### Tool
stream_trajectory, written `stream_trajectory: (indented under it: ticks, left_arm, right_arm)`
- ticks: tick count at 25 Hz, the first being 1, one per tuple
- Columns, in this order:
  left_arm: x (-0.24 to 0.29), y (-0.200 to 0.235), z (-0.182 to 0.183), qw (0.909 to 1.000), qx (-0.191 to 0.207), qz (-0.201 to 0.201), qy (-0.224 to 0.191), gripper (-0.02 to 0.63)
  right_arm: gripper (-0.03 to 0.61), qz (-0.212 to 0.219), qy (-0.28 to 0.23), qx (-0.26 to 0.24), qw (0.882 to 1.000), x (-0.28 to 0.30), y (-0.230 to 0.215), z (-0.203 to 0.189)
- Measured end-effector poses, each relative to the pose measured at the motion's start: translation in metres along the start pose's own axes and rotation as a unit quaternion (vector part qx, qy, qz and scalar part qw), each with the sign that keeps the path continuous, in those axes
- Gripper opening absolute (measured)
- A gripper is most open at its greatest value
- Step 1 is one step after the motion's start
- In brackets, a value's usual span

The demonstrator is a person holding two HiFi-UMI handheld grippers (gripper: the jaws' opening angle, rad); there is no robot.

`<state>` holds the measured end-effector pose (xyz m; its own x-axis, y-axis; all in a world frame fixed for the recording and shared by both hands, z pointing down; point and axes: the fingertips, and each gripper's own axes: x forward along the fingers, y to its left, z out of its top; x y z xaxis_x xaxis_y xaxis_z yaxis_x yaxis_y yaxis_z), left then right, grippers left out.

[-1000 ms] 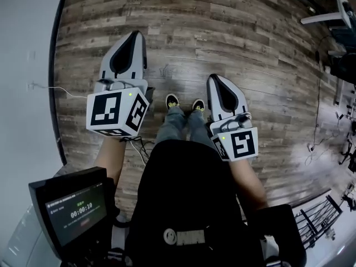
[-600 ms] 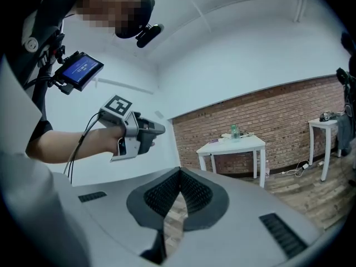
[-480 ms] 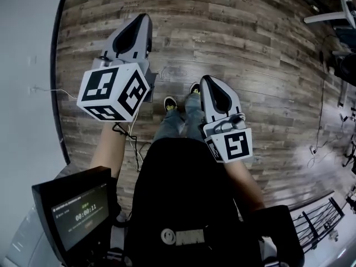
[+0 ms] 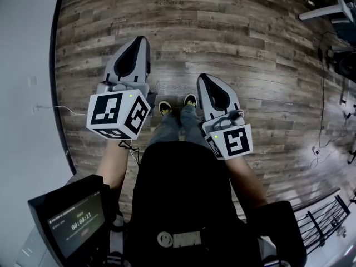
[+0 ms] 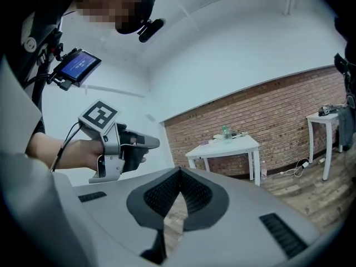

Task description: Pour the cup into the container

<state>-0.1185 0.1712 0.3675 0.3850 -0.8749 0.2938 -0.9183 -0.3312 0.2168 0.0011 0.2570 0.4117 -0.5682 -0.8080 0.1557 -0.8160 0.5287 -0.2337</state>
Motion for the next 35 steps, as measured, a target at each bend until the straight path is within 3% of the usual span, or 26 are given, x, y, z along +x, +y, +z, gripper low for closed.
stream_trajectory:
  ticks: [4, 20, 28, 35]
  left_arm:
    - [0.02, 0.017, 0.01, 0.9999, -0.006, 0.008, -0.004, 0.002]
    - [0.1, 0.153, 0.042, 0.9989, -0.044, 0.014, -0.006, 0.002]
    - [0.125, 0.166, 0.048, 0.9982, -0.058, 0.014, 0.005, 0.0]
    - [0.167, 0.149, 0.063, 0.9988, -0.049, 0.004, 0.001, 0.002]
  right_arm:
    - [0.003, -0.001, 0.007, -0.001, 1.0, 0.027, -0.016, 0.003]
    - [0.003, 0.016, 0.016, -0.039, 0.999, 0.203, 0.0, 0.044]
    - [0.003, 0.005, 0.022, -0.042, 0.999, 0.224, -0.014, 0.051]
    - [0.003, -0.002, 0.013, -0.039, 0.999, 0.238, -0.054, 0.063]
